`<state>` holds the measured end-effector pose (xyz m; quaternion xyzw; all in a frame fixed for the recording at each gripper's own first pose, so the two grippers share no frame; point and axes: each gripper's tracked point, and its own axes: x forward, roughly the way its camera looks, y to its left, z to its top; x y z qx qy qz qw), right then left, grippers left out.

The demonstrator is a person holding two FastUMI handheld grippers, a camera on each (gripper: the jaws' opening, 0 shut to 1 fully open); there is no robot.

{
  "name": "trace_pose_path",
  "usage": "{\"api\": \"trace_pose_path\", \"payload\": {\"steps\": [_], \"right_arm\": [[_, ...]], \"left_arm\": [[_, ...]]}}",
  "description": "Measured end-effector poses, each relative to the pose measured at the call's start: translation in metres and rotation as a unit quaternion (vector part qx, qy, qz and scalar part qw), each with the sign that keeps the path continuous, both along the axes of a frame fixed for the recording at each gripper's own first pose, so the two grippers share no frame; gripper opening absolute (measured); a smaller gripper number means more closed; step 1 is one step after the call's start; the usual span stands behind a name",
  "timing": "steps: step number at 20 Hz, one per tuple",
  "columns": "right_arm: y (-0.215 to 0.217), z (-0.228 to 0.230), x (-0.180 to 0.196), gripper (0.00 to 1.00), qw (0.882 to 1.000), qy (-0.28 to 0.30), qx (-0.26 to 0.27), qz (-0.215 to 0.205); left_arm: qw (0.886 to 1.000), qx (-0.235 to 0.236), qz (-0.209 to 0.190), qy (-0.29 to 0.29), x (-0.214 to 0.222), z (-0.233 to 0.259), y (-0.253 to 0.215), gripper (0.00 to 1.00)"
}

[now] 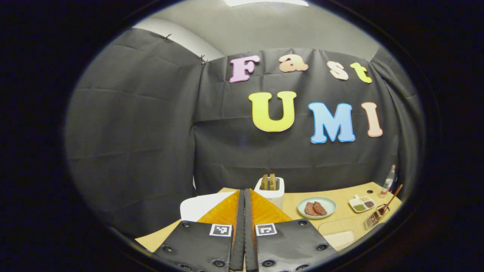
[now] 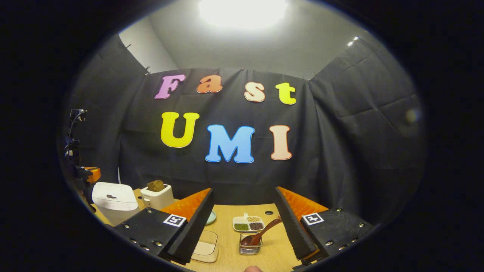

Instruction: Close the left gripper, press the button to open the rice cooker; take a wooden spoon from the chopstick holder with the right hand, scoop a spoonful of rice and pour it into the rice cooker, then put the wooden spoon back into the chopstick holder.

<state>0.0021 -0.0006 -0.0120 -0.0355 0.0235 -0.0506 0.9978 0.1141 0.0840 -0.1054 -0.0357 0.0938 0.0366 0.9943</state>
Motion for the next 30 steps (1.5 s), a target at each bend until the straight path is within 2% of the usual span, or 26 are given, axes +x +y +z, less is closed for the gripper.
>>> {"api": "trace_pose_path", "payload": {"steps": [7, 11, 14, 16, 21, 22, 25, 30], "right_arm": [[-0.004, -0.007, -0.011, 0.96, 1.0, 0.014, -0.006, -0.019], [-0.009, -0.012, -0.016, 0.96, 0.999, 0.022, -0.007, -0.025], [-0.013, -0.014, -0.019, 0.96, 0.999, 0.027, -0.008, -0.028], [-0.015, -0.013, -0.02, 0.96, 0.999, 0.027, -0.009, -0.029], [-0.019, -0.013, -0.025, 0.96, 0.999, 0.026, -0.012, -0.026], [-0.02, -0.014, -0.025, 0.96, 0.999, 0.026, -0.01, -0.025], [-0.022, -0.017, -0.026, 0.96, 0.999, 0.029, -0.003, -0.023], [-0.03, -0.015, -0.028, 0.96, 1.0, 0.021, 0.004, -0.02]], "left_arm": [[0.996, -0.048, -0.007, 0.075, 0.027, -0.075, 0.009, 0.09], [0.994, -0.045, -0.006, 0.104, 0.028, -0.101, 0.011, 0.11], [0.992, -0.046, -0.01, 0.12, 0.027, -0.116, 0.008, 0.09], [0.991, -0.046, -0.009, 0.123, 0.025, -0.118, 0.008, 0.07], [0.992, -0.039, -0.002, 0.12, 0.017, -0.119, 0.005, 0.09], [0.992, -0.04, 0.001, 0.117, 0.015, -0.12, 0.006, 0.07], [0.991, -0.051, 0.007, 0.12, 0.015, -0.121, 0.004, 0.09], [0.992, -0.029, 0.009, 0.124, 0.017, -0.107, 0.007, 0.09]]}}
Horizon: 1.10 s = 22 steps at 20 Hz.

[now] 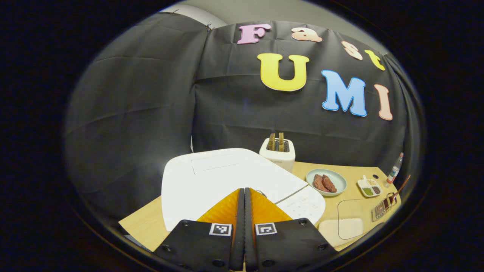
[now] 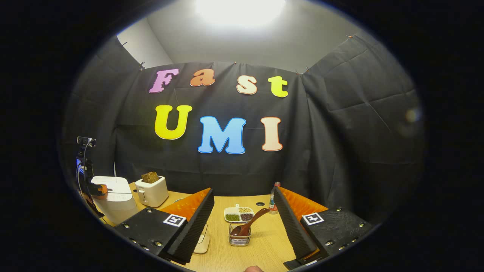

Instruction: Close the left gripper, press the button to open the rice cooker; take a wooden spoon from the chopstick holder with the right hand, scoop a spoonful of rice and pour it into the rice cooker, then put the wooden spoon back into the chopstick holder.

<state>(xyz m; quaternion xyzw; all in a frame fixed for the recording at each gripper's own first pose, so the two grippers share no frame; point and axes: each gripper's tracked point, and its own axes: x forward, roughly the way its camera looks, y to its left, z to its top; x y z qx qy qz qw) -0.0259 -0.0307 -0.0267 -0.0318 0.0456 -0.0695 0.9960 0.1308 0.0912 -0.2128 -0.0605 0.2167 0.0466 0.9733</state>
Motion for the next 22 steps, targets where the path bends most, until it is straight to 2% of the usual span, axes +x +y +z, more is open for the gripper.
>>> {"api": "trace_pose_path", "payload": {"steps": [2, 9, 11, 15, 17, 19, 21, 22], "right_arm": [[-0.004, 0.0, 0.0, 0.96, 1.0, -0.002, 0.001, 0.001], [-0.01, -0.001, 0.011, 0.96, 1.0, -0.004, 0.006, 0.018], [-0.011, -0.001, 0.017, 0.96, 1.0, -0.005, 0.011, 0.024], [-0.013, -0.004, 0.032, 0.96, 0.999, -0.001, 0.023, 0.039], [-0.016, -0.005, 0.042, 0.96, 0.999, -0.001, 0.022, 0.044], [-0.02, -0.004, 0.053, 0.96, 0.999, -0.004, 0.023, 0.047], [-0.026, -0.004, 0.064, 0.96, 0.999, -0.007, 0.024, 0.048], [-0.029, -0.006, 0.07, 0.96, 0.998, -0.007, 0.025, 0.049]], "left_arm": [[1.0, 0.007, 0.008, -0.022, 0.005, 0.023, 0.004, 0.11], [0.994, 0.016, 0.04, -0.097, 0.011, 0.107, 0.029, 0.09], [0.991, 0.009, 0.039, -0.124, 0.002, 0.134, 0.023, 0.12], [0.985, 0.012, 0.033, -0.172, -0.02, 0.18, 0.014, 0.1], [0.982, 0.011, 0.024, -0.186, -0.034, 0.195, 0.006, 0.19], [0.98, 0.013, 0.02, -0.197, -0.047, 0.202, 0.0, 0.51], [0.979, 0.025, 0.019, -0.204, -0.062, 0.207, -0.005, 0.75], [0.978, 0.031, 0.017, -0.206, -0.068, 0.208, -0.008, 0.81]]}}
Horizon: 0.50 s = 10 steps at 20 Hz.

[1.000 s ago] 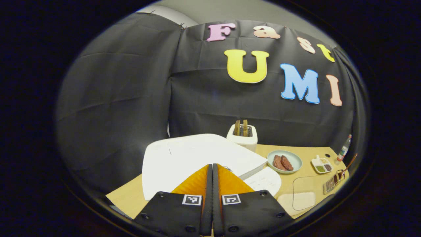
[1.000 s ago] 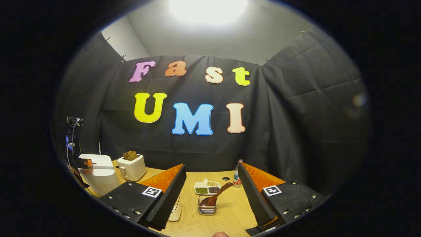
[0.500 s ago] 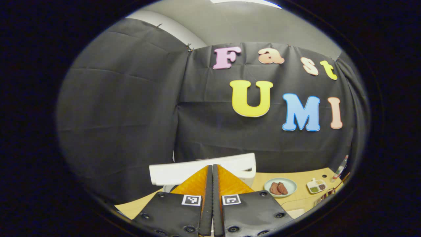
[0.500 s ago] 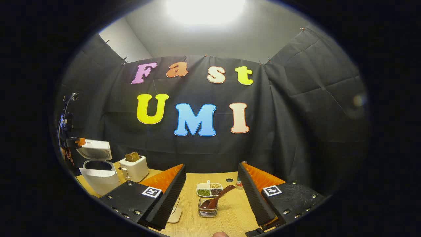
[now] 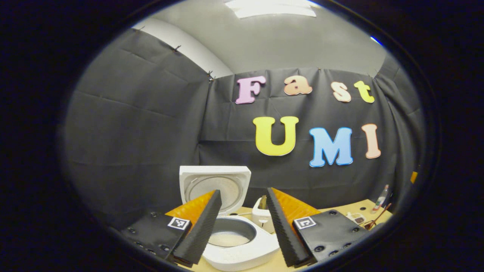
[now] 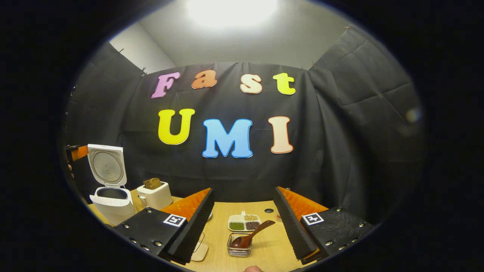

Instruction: Close the left gripper, press the button to open the rice cooker; take a wooden spoon from the chopstick holder with the right hand, scoop a spoonful of rice and pour it into the rice cooker, then put the wooden spoon back into the chopstick holder.

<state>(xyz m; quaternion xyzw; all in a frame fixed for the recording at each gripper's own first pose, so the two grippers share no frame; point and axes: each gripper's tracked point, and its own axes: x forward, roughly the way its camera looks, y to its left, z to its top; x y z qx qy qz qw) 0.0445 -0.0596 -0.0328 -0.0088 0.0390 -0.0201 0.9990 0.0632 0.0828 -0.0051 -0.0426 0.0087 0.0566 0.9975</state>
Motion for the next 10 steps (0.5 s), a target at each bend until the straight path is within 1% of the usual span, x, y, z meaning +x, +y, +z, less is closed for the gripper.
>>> {"api": "trace_pose_path", "payload": {"steps": [1, 5, 6, 10], "right_arm": [[-0.003, -0.001, 0.006, 0.96, 1.0, 0.0, 0.002, 0.0], [-0.017, -0.012, 0.034, 0.96, 1.0, 0.007, 0.016, -0.006], [-0.02, -0.018, 0.039, 0.96, 1.0, 0.013, 0.021, -0.007], [-0.032, -0.047, 0.062, 0.96, 0.999, 0.035, 0.028, -0.017]], "left_arm": [[1.0, 0.007, -0.001, -0.002, -0.006, 0.002, -0.003, 0.87], [1.0, 0.022, -0.003, -0.012, -0.031, 0.008, -0.014, 0.87], [1.0, 0.022, -0.007, -0.012, -0.039, 0.009, -0.019, 0.94], [1.0, 0.025, -0.001, -0.017, -0.055, 0.016, -0.022, 0.93]]}}
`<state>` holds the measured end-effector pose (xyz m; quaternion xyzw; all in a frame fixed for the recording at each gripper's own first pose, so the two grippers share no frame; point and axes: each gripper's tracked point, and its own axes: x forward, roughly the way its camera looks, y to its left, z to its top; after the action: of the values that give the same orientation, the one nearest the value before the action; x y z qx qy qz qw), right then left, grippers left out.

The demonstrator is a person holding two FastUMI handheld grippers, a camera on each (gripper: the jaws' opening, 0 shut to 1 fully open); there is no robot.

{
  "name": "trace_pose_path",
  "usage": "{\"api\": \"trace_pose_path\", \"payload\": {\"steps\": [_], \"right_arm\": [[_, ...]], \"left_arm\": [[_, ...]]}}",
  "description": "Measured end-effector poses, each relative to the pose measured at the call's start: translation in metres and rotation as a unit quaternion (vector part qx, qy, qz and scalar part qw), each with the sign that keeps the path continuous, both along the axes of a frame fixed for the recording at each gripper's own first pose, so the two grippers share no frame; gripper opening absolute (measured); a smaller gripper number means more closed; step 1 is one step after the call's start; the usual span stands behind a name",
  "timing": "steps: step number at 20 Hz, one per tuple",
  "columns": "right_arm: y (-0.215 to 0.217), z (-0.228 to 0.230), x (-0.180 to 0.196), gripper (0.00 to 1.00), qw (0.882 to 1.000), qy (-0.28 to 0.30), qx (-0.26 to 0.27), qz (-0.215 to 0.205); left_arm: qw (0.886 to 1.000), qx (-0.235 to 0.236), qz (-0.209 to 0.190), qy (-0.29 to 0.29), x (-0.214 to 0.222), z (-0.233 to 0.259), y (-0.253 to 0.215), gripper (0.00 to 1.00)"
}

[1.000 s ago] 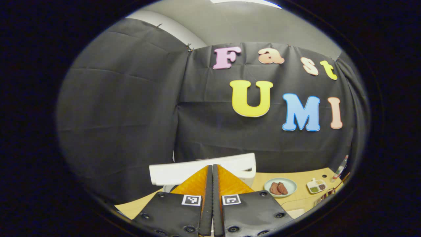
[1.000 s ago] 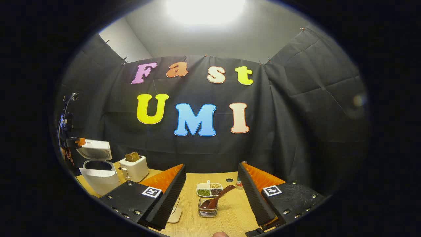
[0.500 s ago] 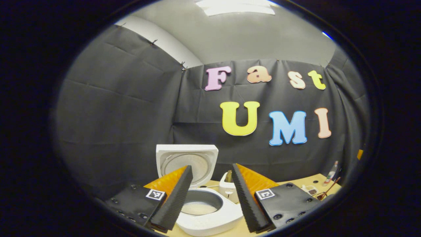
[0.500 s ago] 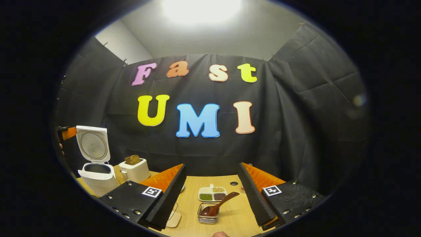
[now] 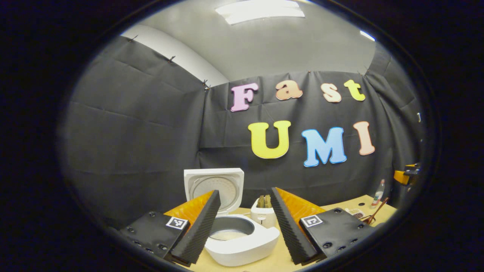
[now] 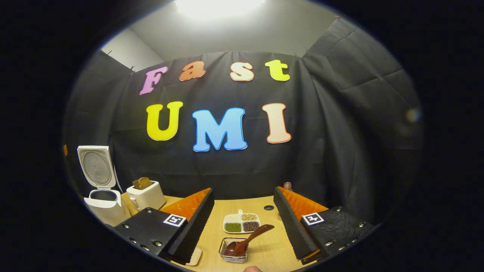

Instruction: Close the left gripper, press the button to open the rice cooker; take a wooden spoon from the chopstick holder with the right hand, scoop a spoonful of rice and pour it into the rice cooker, then put the wooden spoon back into the chopstick holder.

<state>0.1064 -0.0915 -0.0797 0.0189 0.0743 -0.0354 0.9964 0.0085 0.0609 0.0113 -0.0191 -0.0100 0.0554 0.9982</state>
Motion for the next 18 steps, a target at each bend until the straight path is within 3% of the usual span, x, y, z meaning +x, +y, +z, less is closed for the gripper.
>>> {"api": "trace_pose_path", "payload": {"steps": [3, 4, 7, 8, 11, 12, 15, 18], "right_arm": [[-0.012, -0.027, 0.014, 0.96, 1.0, 0.024, -0.001, -0.009], [-0.016, -0.037, 0.019, 0.96, 0.999, 0.034, 0.002, -0.013], [-0.026, -0.07, 0.032, 0.96, 0.997, 0.067, 0.014, -0.025], [-0.03, -0.082, 0.035, 0.96, 0.996, 0.079, 0.017, -0.029], [-0.035, -0.118, 0.039, 0.97, 0.992, 0.12, 0.023, -0.034], [-0.037, -0.129, 0.039, 0.97, 0.99, 0.133, 0.027, -0.035], [-0.035, -0.155, 0.039, 0.97, 0.984, 0.164, 0.051, -0.037], [-0.029, -0.178, 0.041, 0.98, 0.975, 0.194, 0.097, -0.042]], "left_arm": [[1.0, 0.0, 0.008, -0.002, -0.011, 0.005, 0.002, 0.93], [1.0, 0.0, 0.01, 0.0, -0.015, 0.004, 0.002, 0.97], [1.0, 0.006, 0.022, 0.005, -0.026, 0.002, 0.006, 0.93], [1.0, 0.008, 0.025, 0.008, -0.029, 0.001, 0.006, 0.96], [0.999, 0.013, 0.034, 0.014, -0.035, -0.001, 0.01, 0.93], [0.999, 0.014, 0.038, 0.018, -0.036, -0.004, 0.013, 0.96], [0.998, 0.014, 0.046, 0.03, -0.039, -0.01, 0.016, 0.96], [0.998, 0.013, 0.051, 0.036, -0.046, -0.014, 0.021, 0.89]]}}
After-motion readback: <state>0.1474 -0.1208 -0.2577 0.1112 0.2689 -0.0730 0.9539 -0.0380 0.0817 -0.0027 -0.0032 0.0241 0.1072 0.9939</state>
